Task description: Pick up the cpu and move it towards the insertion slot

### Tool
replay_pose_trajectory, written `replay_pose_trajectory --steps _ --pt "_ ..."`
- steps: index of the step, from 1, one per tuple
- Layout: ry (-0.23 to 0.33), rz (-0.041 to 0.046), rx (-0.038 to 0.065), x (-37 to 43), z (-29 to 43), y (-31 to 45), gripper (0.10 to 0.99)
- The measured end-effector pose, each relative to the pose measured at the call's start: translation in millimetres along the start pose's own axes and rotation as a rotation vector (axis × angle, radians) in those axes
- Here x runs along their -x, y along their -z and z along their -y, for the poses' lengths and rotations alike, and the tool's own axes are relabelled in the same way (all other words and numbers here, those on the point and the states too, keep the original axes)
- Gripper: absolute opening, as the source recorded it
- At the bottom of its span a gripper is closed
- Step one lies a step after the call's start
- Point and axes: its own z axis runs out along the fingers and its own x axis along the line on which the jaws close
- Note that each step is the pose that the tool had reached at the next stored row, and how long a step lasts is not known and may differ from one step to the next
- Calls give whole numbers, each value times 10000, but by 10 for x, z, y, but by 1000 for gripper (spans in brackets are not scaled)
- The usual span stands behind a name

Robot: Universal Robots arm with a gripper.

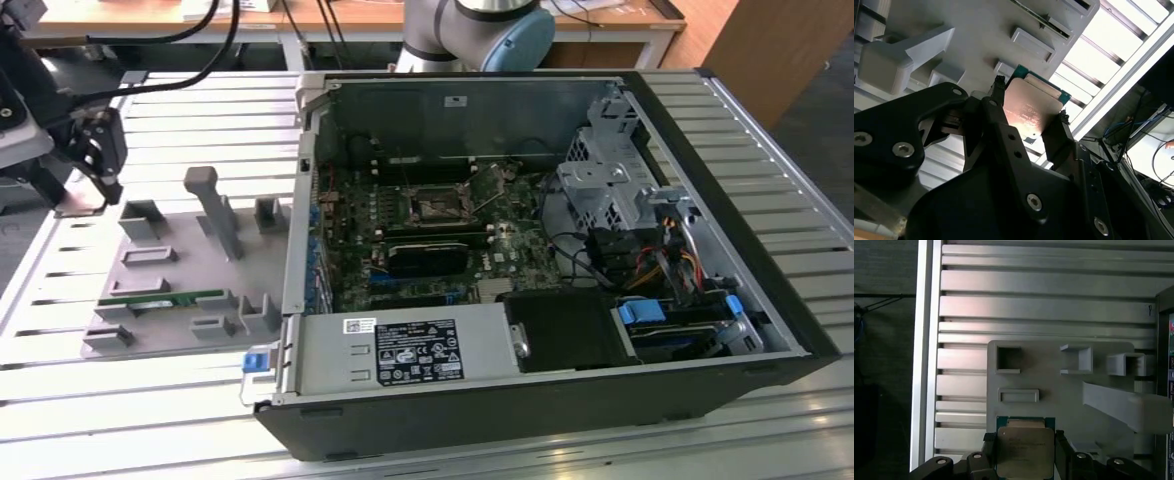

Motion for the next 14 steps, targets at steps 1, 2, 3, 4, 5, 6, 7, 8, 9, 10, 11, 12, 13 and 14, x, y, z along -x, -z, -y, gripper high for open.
replay_pose_trajectory --steps 1,2,3,4,5,6,7,8,9,10,11,12,13,14 --pt "0 1 -21 0 -2 18 545" --pt "1 1 -34 1 -3 37 545" --pt "2 0 -46 1 -4 54 545" --pt "1 0 -60 0 -6 70 545" --pt "1 0 -73 0 -9 85 545" --pt "1 -1 -93 1 -11 100 545" --pt "1 0 -95 1 -12 117 545" --pt "3 0 -97 1 -12 134 545" --pt "3 -1 -101 1 -13 150 545" --pt "1 -1 -110 1 -14 161 545" --pt "1 0 -122 1 -14 170 545" --pt "2 -1 -134 1 -15 183 545" --pt "0 -1 -158 0 -18 194 545" --pt "1 -2 -186 1 -20 207 545"
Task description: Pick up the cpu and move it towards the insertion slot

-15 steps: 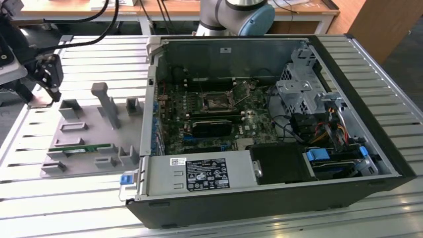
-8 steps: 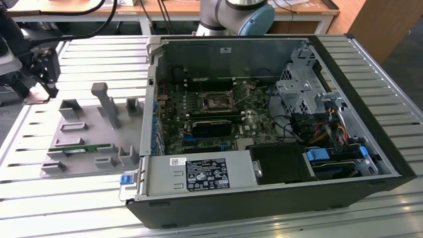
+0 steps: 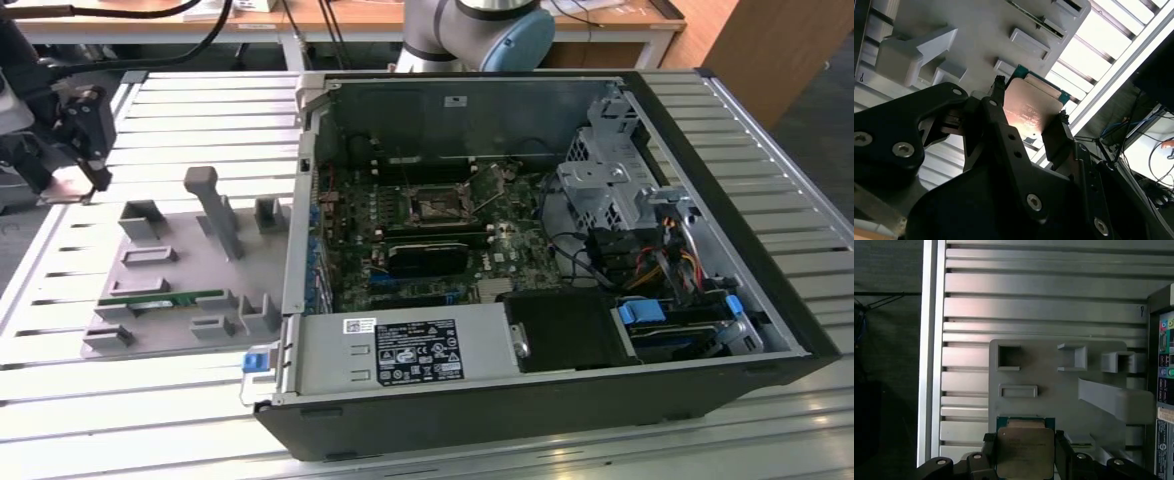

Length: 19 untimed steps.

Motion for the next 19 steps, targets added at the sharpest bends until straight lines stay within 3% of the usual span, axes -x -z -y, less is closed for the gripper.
replay_pose_trajectory --steps 7,19 --pt "1 -1 -167 1 -21 97 545" --pt "2 -6 -520 2 -68 337 545"
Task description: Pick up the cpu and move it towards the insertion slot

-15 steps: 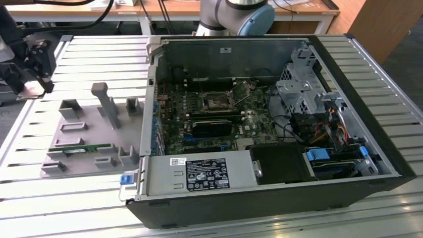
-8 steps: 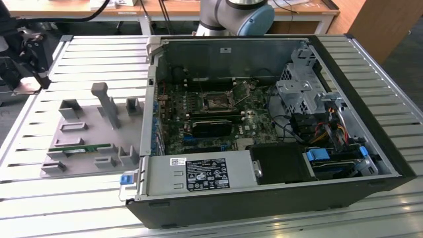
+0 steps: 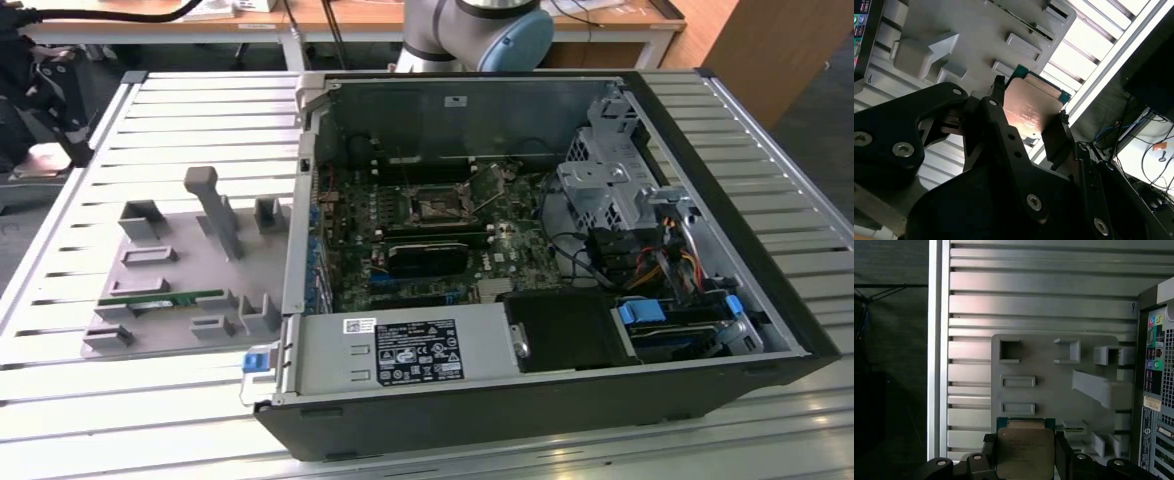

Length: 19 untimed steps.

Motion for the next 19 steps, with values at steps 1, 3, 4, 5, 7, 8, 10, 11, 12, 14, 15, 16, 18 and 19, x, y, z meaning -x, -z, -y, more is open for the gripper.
replay_pose_trajectory --steps 1,3,4,5,7,8,10,11,12,14,15,16,18,19 --pt "0 1 -11 0 -4 21 545" --pt "0 -1 -14 0 -19 56 545" --pt "-1 2 -12 0 -28 65 545" --pt "0 2 -11 1 -37 73 545" --pt "0 0 -7 1 -55 92 545" --pt "0 -1 -6 1 -63 104 545" --pt "0 0 2 1 -76 129 545" --pt "0 1 11 1 -81 141 545" --pt "0 1 17 2 -87 153 545" --pt "0 0 17 2 -96 184 545" --pt "0 -1 13 2 -100 203 545" --pt "0 0 9 2 -102 222 545" --pt "1 0 7 2 -106 259 545" --pt "0 0 7 2 -108 275 545"
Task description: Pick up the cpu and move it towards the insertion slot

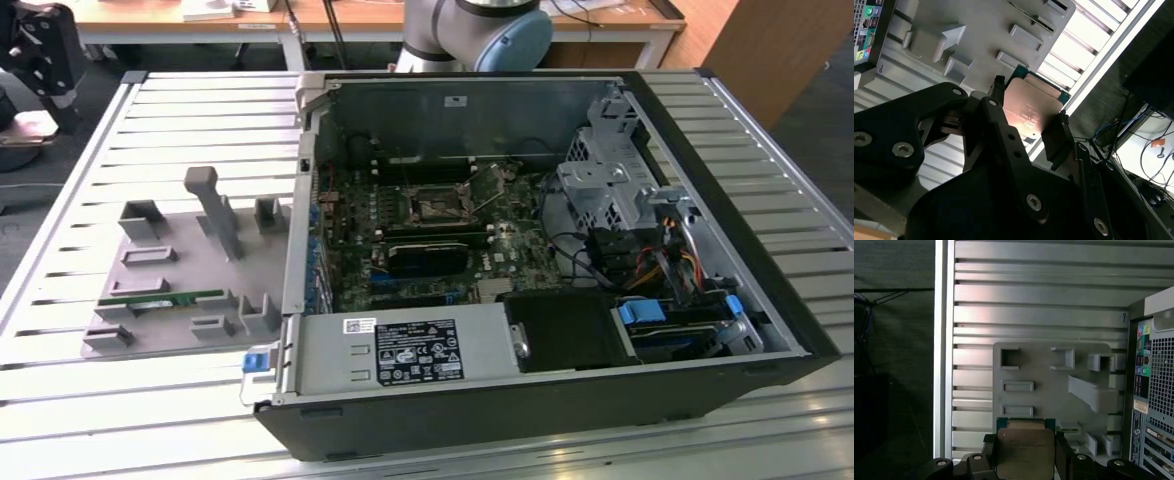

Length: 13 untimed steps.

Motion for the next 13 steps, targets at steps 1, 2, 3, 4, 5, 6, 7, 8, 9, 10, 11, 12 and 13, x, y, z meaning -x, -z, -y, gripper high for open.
replay_pose_trajectory --steps 1,2,3,4,5,6,7,8,9,10,11,12,13 --pt "0 1 0 1 -2 5 545" --pt "1 2 -13 11 -3 4 545" --pt "0 -4 -27 28 -4 5 545" --pt "-1 -8 -29 49 -4 6 545" --pt "0 -12 -34 75 -4 6 545" --pt "0 -17 -36 108 -3 6 545" --pt "0 -20 -37 144 -3 6 545" --pt "1 -24 -37 183 -3 6 545" --pt "1 -23 -22 216 -3 5 545" --pt "1 -22 63 237 -2 5 545" --pt "2 -22 236 253 -2 6 545" --pt "3 -18 418 268 -2 5 545" --pt "3 -16 587 285 -2 6 545"
